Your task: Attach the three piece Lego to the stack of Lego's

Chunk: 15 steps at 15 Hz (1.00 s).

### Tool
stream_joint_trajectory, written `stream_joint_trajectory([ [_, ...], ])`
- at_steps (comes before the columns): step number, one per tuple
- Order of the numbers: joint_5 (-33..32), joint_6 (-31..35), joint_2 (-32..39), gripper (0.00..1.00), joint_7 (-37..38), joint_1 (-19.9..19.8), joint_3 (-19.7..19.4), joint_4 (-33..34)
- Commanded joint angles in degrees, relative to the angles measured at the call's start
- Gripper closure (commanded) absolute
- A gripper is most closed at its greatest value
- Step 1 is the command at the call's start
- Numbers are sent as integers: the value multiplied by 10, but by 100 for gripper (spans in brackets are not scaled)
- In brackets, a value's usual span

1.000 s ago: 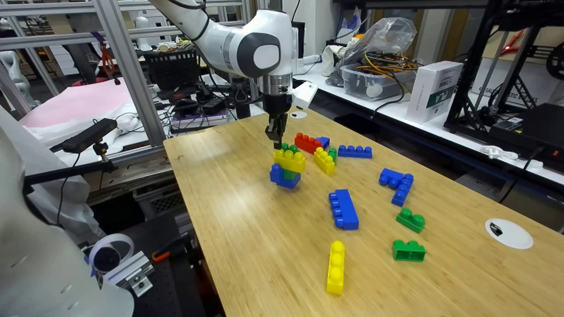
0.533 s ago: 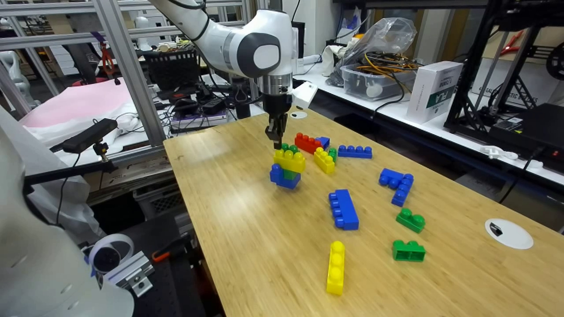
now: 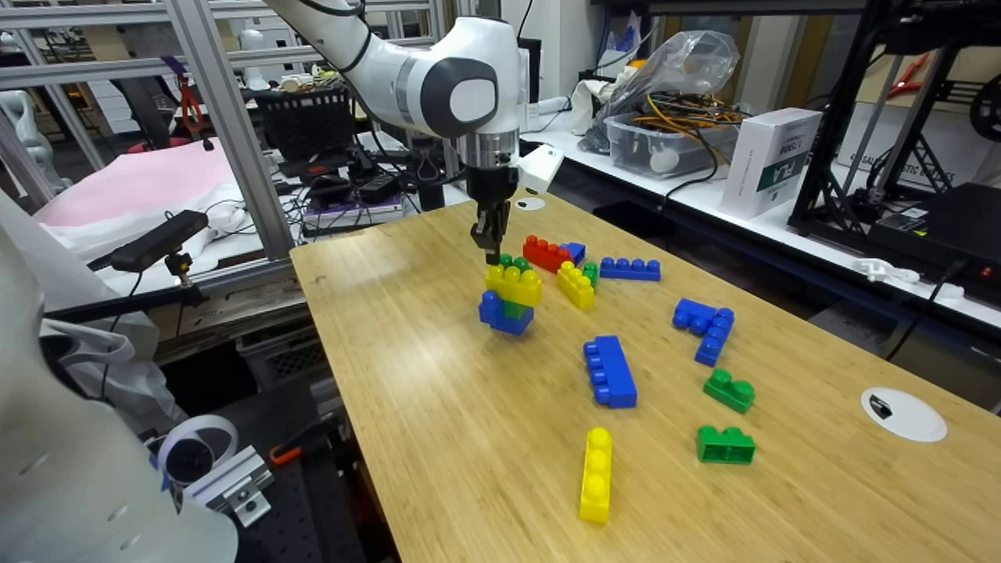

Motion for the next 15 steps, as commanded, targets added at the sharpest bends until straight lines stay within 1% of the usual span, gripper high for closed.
stream_joint_trajectory([
  [1,-2,-2,0,99,2,-8,8,1],
  [3,-2,-2,0,99,2,-8,8,1],
  [4,-15,-9,7,74,10,-3,8,15],
  [5,-5,-16,6,72,-2,-8,8,21],
  [6,-8,4,-3,67,-8,-10,7,7],
  [15,-17,18,-27,3,-14,-12,4,-9],
])
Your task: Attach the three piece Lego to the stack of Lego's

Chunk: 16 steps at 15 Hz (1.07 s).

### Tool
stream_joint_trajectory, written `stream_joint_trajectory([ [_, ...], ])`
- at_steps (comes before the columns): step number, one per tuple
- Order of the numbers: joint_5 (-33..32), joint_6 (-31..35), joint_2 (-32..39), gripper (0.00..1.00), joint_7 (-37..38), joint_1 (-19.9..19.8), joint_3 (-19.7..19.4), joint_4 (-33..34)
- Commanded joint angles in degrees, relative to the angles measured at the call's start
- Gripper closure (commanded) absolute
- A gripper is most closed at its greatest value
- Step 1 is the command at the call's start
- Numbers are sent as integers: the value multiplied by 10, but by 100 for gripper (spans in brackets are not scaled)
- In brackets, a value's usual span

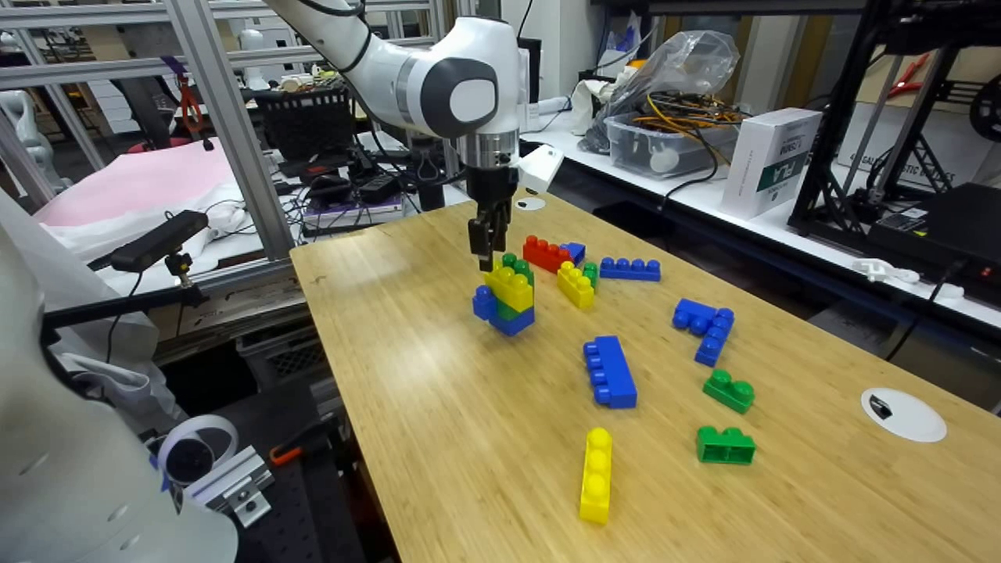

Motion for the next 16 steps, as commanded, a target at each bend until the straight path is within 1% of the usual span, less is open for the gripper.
stream_joint_trajectory([
  [1,-18,17,-30,1,-14,-12,4,-8],
  [4,-24,26,-48,0,-23,-16,1,-4],
  [8,-42,45,-95,0,-6,-9,-1,-19],
  [10,-53,48,-108,0,7,-4,0,-29],
  [11,-57,40,-114,0,5,-1,1,-31],
  [14,-44,31,-129,0,-52,6,1,-43],
  [16,-36,31,-141,0,-71,5,-4,-48],
])
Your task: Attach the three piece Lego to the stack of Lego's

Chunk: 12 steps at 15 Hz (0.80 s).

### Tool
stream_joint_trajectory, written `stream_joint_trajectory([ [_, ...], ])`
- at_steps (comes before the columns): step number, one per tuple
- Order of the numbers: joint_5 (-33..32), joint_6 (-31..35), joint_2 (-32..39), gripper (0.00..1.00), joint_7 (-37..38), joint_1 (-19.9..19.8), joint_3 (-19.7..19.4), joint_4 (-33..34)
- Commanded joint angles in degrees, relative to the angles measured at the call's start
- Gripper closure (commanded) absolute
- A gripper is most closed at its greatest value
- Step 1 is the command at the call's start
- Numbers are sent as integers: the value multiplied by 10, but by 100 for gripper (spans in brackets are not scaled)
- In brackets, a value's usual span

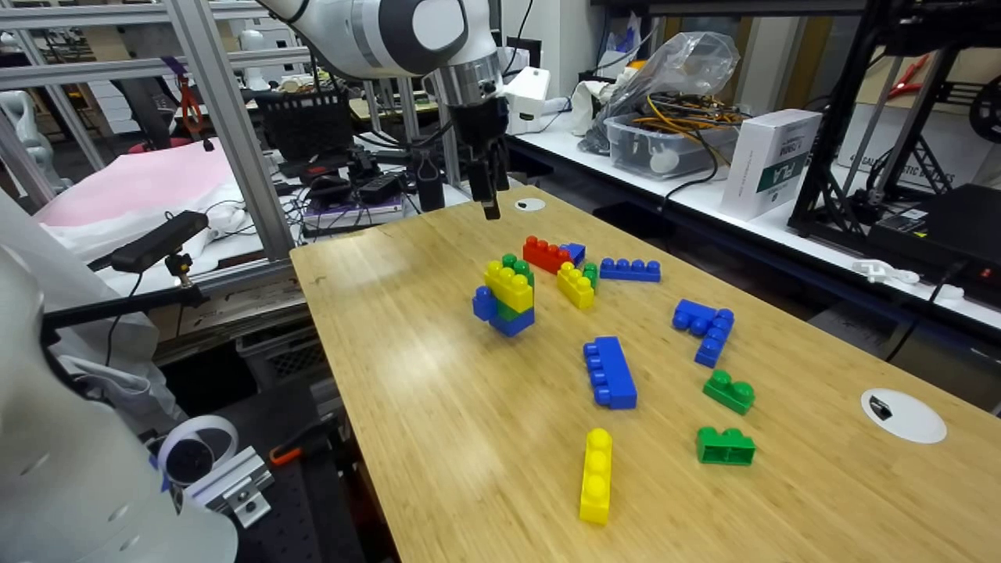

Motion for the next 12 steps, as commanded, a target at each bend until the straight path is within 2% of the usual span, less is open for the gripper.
stream_joint_trajectory([
  [1,14,6,-28,0,-40,-1,-11,-21],
  [3,14,2,-34,0,-31,-5,-20,-23],
  [6,4,-11,-33,0,31,-16,-36,-19],
  [9,14,1,-28,0,54,-25,-51,-30],
  [12,6,58,-34,0,109,-22,-48,-88],
])
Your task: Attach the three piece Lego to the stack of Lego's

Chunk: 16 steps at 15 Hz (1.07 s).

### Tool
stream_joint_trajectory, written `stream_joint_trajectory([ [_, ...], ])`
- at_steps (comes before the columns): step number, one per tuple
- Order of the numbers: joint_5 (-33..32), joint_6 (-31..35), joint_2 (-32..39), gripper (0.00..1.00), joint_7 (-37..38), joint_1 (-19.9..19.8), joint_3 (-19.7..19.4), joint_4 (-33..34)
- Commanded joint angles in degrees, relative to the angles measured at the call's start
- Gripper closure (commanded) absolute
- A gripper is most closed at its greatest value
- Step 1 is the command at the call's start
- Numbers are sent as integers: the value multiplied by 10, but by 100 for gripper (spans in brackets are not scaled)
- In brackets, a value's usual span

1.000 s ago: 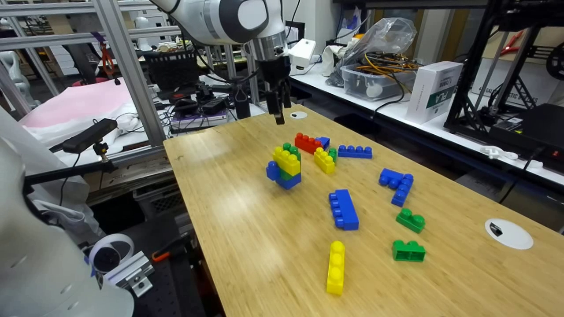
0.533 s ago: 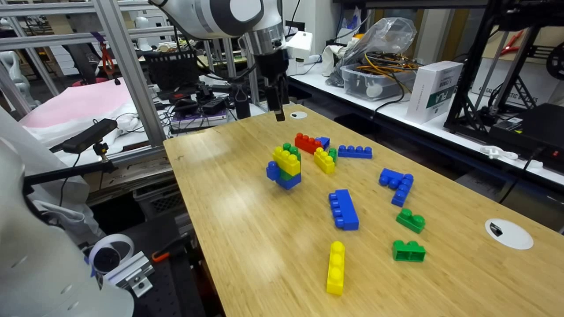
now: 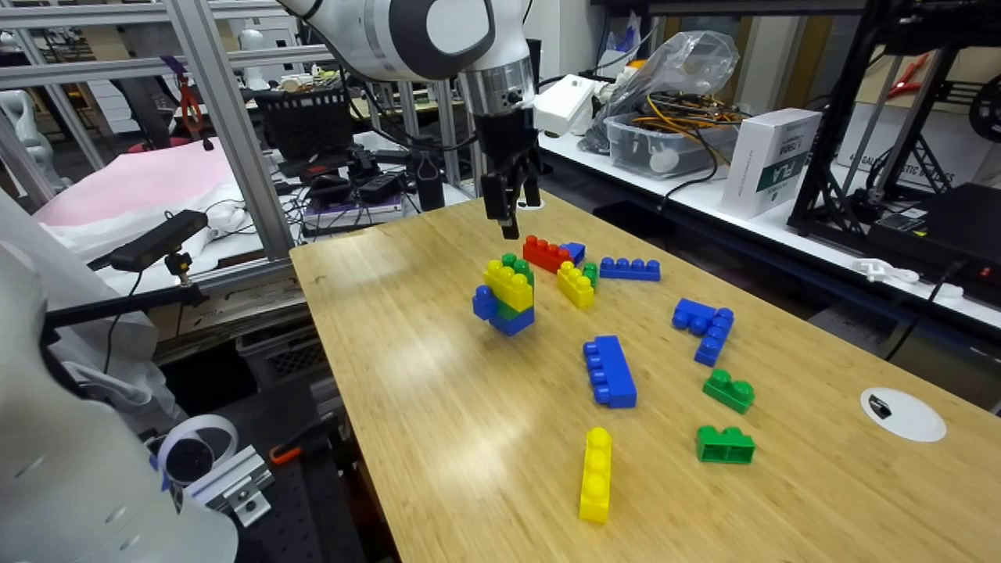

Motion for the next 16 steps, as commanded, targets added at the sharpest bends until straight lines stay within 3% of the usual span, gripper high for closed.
stream_joint_trajectory([
  [1,3,106,-15,0,58,2,7,-97],
  [3,-19,163,-2,0,103,9,18,-142],
  [4,-5,105,4,0,72,8,11,-106],
  [7,-13,154,5,0,100,14,17,-139],
  [16,-13,154,1,0,100,13,16,-137],
])
